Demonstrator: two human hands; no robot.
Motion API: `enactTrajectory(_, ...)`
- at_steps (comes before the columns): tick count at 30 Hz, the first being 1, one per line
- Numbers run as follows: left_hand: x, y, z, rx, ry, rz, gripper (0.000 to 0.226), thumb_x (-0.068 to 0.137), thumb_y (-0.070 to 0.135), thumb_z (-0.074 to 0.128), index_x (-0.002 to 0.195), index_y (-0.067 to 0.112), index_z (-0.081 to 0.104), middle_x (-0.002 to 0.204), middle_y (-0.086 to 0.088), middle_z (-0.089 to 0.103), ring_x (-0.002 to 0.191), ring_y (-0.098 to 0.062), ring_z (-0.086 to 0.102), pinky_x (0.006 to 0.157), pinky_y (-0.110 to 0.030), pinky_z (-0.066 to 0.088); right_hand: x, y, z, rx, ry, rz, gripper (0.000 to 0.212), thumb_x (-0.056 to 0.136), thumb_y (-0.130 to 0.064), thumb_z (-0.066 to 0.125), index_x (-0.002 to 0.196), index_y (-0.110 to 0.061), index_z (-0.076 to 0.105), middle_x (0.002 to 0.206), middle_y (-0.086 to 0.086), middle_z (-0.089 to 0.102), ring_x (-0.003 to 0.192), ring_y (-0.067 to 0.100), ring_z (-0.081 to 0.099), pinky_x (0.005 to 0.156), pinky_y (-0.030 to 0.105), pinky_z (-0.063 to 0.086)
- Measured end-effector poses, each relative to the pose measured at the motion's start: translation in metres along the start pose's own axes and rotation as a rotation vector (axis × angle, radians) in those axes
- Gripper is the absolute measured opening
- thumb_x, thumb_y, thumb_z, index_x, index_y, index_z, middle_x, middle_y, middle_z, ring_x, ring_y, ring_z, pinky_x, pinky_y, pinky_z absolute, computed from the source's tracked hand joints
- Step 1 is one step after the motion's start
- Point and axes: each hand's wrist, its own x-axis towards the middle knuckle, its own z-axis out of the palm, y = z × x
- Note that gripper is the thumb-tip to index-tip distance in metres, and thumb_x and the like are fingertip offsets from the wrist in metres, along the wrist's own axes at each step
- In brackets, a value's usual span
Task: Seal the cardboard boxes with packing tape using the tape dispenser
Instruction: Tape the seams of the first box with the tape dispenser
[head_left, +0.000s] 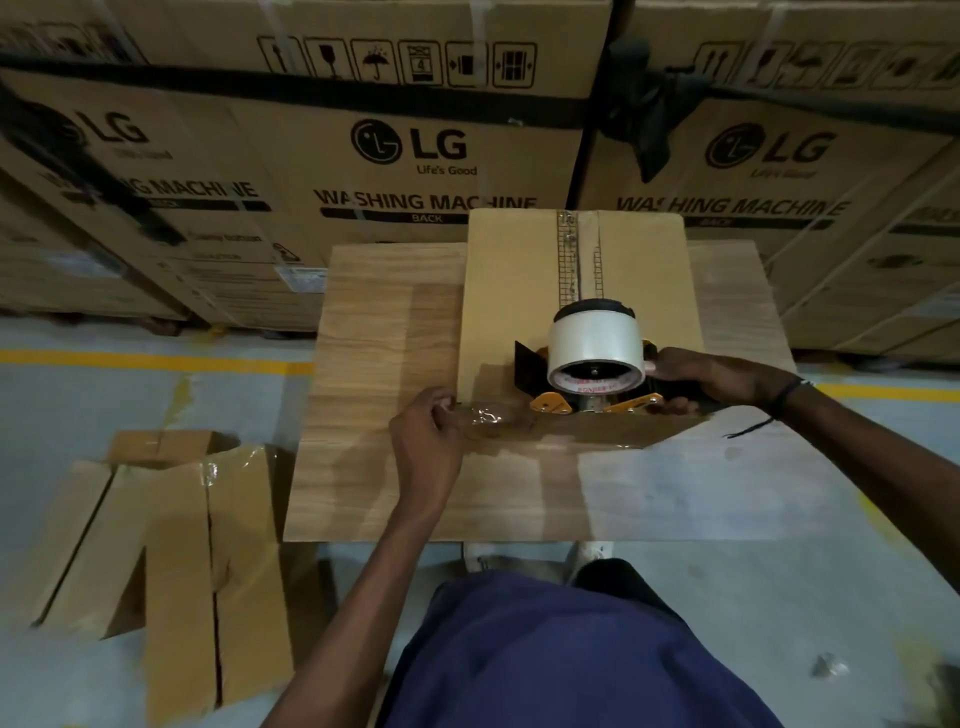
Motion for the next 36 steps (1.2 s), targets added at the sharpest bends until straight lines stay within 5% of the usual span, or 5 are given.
enactTrajectory(6, 0.000, 0.038, 0.015, 0.233, -0.068, -0.183, 0.034, 0.098, 0.044, 0.060, 0.090, 0.013, 0.071, 0.086, -0.007, 0.073, 0.082, -0.029, 0.069, 0.072, -0.038, 0.054, -0.002, -0.004, 0.002, -0.029, -0.020, -0.017, 0.074, 0.088, -0.079, 0.054, 0.071, -0.007, 0.058, 0.058, 0.007, 0.038, 0.047, 0.016, 0.029, 0.047, 0.026, 0.026)
enactTrajectory(11, -0.013, 0.057, 0.049, 0.360, -0.199, -0.353, 0.082, 0.089, 0.039, 0.073, 0.150, 0.005, 0.031, 0.142, -0.017, 0.049, 0.127, -0.037, 0.051, 0.106, -0.058, 0.038, -0.002, -0.006, 0.004, -0.067, -0.040, -0.042, 0.071, 0.095, -0.072, 0.047, 0.074, -0.005, 0.057, 0.058, 0.006, 0.038, 0.047, 0.015, 0.030, 0.047, 0.019, 0.032)
enactTrajectory(14, -0.019, 0.055, 0.060, 0.303, -0.180, -0.398, 0.089, 0.100, 0.037, 0.060, 0.163, 0.013, 0.001, 0.159, -0.013, 0.027, 0.142, -0.037, 0.035, 0.115, -0.065, 0.024, -0.004, -0.011, 0.003, -0.085, -0.046, -0.019, 0.064, 0.108, -0.055, 0.036, 0.074, -0.004, 0.053, 0.058, 0.005, 0.036, 0.047, 0.014, 0.029, 0.047, 0.018, 0.031)
enactTrajectory(27, -0.026, 0.054, 0.064, 0.379, -0.097, -0.371, 0.092, 0.099, 0.070, 0.037, 0.162, 0.013, 0.004, 0.159, -0.018, 0.029, 0.143, -0.044, 0.031, 0.108, -0.072, 0.025, -0.062, 0.014, -0.049, -0.176, -0.066, -0.003, 0.082, 0.081, -0.086, 0.053, 0.085, -0.004, 0.053, 0.062, 0.003, 0.031, 0.053, 0.014, 0.022, 0.049, 0.024, 0.022)
enactTrajectory(36, -0.022, 0.056, 0.062, 0.412, -0.109, -0.411, 0.091, 0.099, 0.068, 0.041, 0.163, 0.014, 0.005, 0.164, -0.018, 0.022, 0.145, -0.046, 0.029, 0.112, -0.070, 0.021, -0.119, 0.045, -0.095, -0.174, -0.044, 0.076, 0.065, 0.102, -0.066, 0.041, 0.085, -0.003, 0.053, 0.062, 0.003, 0.030, 0.053, 0.015, 0.019, 0.046, 0.024, 0.018)
